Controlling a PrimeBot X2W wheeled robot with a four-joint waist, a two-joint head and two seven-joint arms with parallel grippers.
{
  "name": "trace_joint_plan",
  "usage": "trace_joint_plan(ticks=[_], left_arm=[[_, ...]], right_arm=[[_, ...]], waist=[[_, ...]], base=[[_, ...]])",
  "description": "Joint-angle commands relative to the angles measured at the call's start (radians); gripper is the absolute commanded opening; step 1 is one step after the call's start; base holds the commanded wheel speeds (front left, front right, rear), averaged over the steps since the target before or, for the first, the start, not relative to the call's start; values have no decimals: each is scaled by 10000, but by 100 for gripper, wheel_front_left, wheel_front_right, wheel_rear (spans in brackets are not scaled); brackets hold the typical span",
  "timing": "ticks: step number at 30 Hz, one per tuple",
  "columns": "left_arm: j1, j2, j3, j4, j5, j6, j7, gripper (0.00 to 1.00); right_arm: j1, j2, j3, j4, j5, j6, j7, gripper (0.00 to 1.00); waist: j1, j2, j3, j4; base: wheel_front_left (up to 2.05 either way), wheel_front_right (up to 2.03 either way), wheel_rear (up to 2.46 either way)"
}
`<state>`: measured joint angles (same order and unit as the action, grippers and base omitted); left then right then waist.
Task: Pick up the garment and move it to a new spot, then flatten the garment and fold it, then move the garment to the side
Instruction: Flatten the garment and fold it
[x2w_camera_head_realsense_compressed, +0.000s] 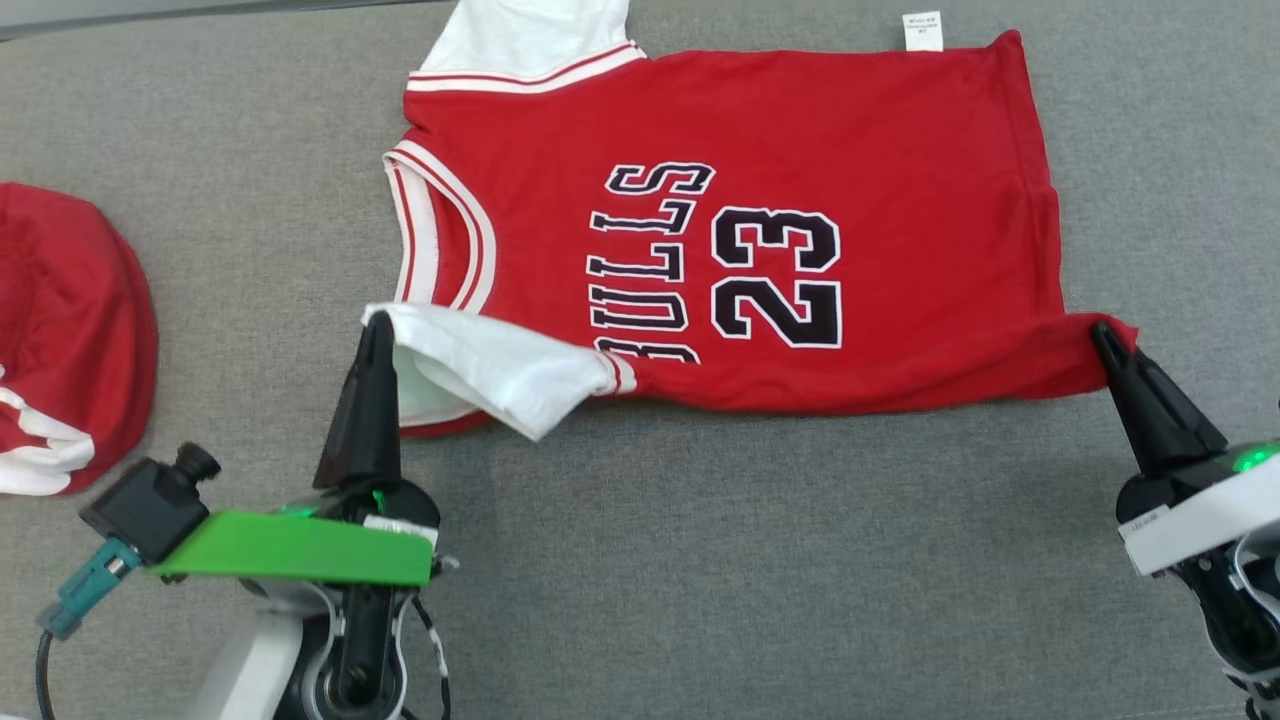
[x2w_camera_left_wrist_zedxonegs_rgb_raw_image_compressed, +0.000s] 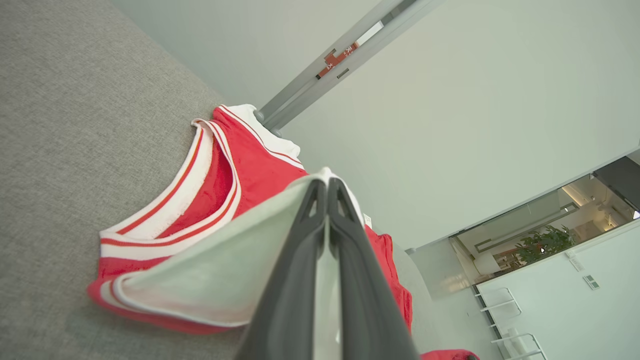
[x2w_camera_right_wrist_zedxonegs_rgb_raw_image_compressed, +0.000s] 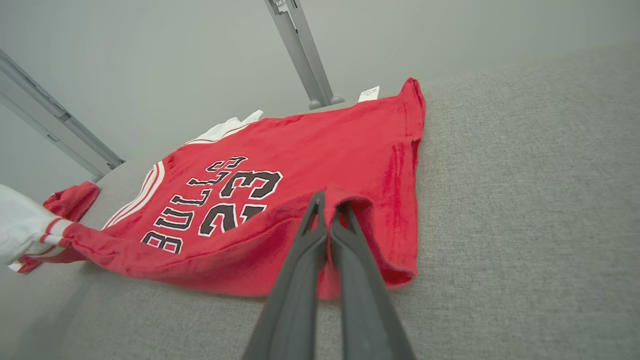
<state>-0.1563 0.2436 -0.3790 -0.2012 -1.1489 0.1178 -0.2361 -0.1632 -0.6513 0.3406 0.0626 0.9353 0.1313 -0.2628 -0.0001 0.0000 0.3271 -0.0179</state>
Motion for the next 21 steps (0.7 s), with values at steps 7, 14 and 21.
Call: trace_joint_plan(ticks=[7,14,21], left_arm=[[-1755,-169,302,1467,138,-408,59,0],[-3051,-65,200,2897,351,-714,292,0],[-3439,19,-83,3746,519,-701,644,100]], right_arm=[[-1670,493,195,919,155,-11,-29,0],[-2547,896,445,1725,103,-11,-29,0],[-2777,820,610,2274,-296,-11,-30,100]], waist=[[1,0,785,-235],[1,0,1169,-271],[1,0,1074,-341]], base=[[0,0,0],[0,0,0],[0,0,0]])
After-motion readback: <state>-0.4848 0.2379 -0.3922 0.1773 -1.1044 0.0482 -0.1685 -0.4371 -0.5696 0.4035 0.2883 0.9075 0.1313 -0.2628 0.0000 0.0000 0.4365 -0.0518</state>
